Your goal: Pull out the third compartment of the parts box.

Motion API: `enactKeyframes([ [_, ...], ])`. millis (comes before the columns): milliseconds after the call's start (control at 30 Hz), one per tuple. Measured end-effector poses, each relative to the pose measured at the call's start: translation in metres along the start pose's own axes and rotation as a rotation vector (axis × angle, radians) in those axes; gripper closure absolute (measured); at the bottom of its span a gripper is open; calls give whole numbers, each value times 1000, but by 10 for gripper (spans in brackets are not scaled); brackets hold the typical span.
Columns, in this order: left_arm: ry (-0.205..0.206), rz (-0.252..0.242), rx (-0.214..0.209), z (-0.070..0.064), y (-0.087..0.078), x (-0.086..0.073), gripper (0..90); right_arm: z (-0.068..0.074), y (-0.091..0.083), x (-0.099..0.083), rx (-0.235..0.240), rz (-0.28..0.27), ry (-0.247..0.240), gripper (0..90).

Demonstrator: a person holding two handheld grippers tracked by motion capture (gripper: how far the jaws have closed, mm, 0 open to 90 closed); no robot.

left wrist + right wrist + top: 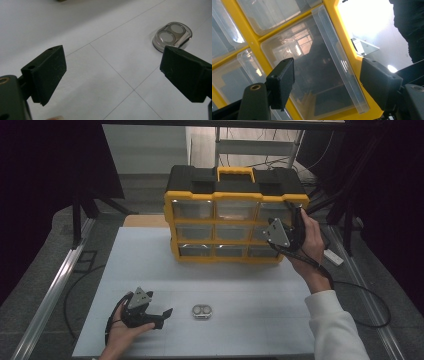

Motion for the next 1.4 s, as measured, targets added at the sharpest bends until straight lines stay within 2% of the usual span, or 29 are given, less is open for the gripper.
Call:
enactKeyframes([
  [333, 0, -1, 0, 0, 0, 0, 73, 0, 2, -1, 0, 0, -11, 347],
  [767, 1, -1, -1, 0, 0, 0, 72, -4, 2, -1, -58, 12, -41, 543],
  [967, 1, 2, -1, -1, 0, 0, 72, -8, 1, -1, -63, 15, -37, 632],
  [1067, 1, 3, -1, -1, 0, 0, 73, -10, 1, -1, -63, 15, -14, 664],
  [1333, 3, 3, -2, -1, 1, 0, 72, -10, -1, -1, -69, 19, -34, 683],
  [1400, 2, 4, -2, -1, 1, 0, 72, -10, -2, 0, -71, 14, -25, 707],
])
Point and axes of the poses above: each handheld gripper's, and its own axes: y roughly forward along the jaws, x roughly out of its top, z roughly to its left, the point moved 2 cm from there along y, roughly forward along the jaws, and after that the axes turned 7 degrees about -x, right-handed, at the moved point
